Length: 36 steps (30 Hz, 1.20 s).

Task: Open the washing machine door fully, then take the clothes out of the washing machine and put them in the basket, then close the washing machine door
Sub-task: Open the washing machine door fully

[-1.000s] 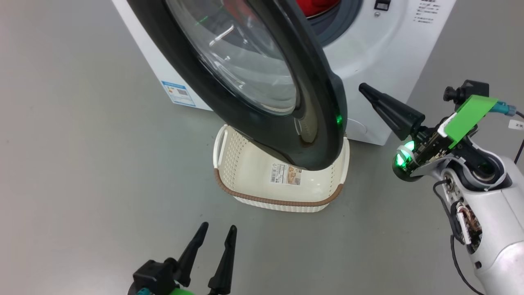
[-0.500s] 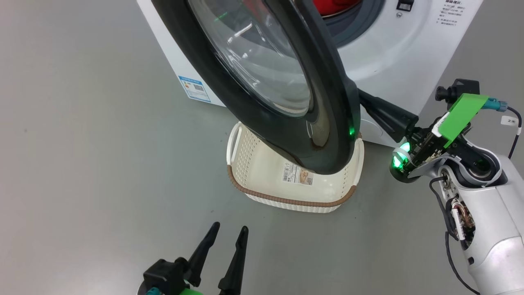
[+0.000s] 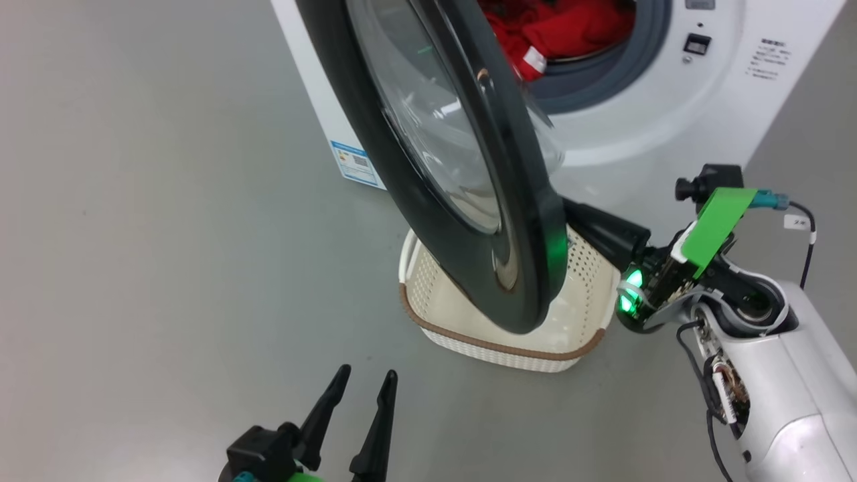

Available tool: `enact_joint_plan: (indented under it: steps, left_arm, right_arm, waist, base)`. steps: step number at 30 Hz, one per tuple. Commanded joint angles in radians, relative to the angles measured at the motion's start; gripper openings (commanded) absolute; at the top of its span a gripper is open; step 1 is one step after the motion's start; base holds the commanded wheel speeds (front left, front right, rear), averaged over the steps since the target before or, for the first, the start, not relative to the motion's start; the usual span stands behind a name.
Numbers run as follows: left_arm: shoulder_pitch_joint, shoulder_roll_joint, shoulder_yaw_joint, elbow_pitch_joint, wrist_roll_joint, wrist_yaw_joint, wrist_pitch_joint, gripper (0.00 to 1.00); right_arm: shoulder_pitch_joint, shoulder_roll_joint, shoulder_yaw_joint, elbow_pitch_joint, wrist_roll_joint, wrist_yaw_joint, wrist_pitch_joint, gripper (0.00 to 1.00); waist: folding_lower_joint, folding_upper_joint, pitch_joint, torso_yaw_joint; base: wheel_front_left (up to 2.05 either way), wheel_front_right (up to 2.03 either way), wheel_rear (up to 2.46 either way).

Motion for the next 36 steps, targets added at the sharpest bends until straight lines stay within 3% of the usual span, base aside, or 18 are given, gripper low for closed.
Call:
enact_joint_plan:
  steps: [1, 8, 23, 36]
  left_arm:
    - [0.010, 0.009, 0.040, -0.021, 0.005, 0.003, -0.012, 1.00]
    - [0.033, 0.009, 0.058, -0.025, 0.008, 0.000, -0.012, 1.00]
    - [0.080, 0.009, 0.138, -0.089, 0.020, 0.036, -0.012, 1.00]
    - [0.098, 0.009, 0.156, -0.121, 0.014, 0.056, -0.012, 1.00]
  right_arm:
    - [0.015, 0.026, 0.031, -0.028, -0.016, 0.000, 0.016, 0.00]
    - [0.054, 0.035, 0.060, -0.031, -0.017, 0.000, 0.018, 0.00]
    - [0.029, 0.038, 0.248, -0.036, 0.088, 0.000, -0.031, 0.00]
    - [0.002, 0.038, 0.349, -0.053, 0.143, 0.000, -0.088, 0.00]
  waist:
    - [0.0000, -0.0001, -0.021, 0.027]
    - [0.0000, -0.0001, -0.056, 0.078]
    - [0.0000, -0.0001, -0.061, 0.099]
    - [0.0000, -0.0001, -0.057, 0.107]
  base:
    - [0.00, 0.00, 0.00]
    - [0.00, 0.00, 0.00]
    - [0.00, 0.00, 0.00]
    - [0.00, 0.00, 0.00]
